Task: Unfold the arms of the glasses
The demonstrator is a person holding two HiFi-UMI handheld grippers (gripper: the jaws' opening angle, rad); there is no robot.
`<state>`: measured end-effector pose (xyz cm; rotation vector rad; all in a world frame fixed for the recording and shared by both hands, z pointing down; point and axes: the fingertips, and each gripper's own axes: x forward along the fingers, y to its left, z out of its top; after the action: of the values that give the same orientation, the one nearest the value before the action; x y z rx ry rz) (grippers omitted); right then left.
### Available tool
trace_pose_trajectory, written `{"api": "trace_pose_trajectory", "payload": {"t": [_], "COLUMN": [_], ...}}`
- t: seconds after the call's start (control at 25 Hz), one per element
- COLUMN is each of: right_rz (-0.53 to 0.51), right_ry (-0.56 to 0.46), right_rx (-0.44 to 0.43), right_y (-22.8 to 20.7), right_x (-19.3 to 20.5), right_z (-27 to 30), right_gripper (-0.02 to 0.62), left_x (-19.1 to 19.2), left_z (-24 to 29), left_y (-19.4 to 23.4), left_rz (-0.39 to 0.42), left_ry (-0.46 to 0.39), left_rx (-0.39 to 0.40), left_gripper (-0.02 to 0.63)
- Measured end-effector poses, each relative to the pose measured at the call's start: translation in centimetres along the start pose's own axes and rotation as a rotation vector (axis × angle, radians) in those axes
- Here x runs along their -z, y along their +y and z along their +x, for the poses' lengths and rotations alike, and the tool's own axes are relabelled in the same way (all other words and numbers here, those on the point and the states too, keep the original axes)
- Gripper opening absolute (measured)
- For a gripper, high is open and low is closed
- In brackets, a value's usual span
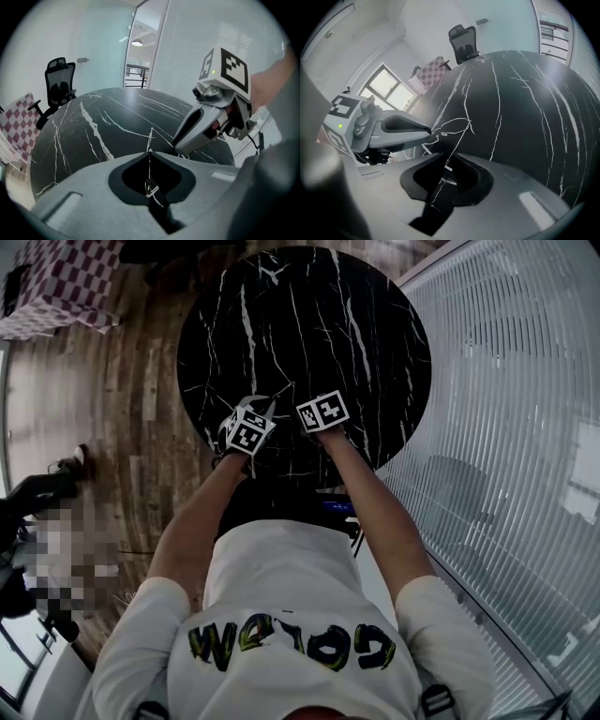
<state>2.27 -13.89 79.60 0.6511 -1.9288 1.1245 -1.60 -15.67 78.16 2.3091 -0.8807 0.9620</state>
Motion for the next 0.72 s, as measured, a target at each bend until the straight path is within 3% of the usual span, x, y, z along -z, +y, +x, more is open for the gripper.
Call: {"api": "trace_pose_trajectory", "payload": {"t": [0.72], "right_rz": [-0.12], "right_ry": [0.058], "right_rx": [0.095], "right_y": [-2.6], "right_x": [0.6], "right_z": [-1.9], "right_gripper": [0.023], "left_x": [0.4], "left_z": [-0.3], "left_y": [0.3], "left_rz": [0.018], "left_ry": [0.016], "left_rx": [0.006], "left_gripper": [0.008]}}
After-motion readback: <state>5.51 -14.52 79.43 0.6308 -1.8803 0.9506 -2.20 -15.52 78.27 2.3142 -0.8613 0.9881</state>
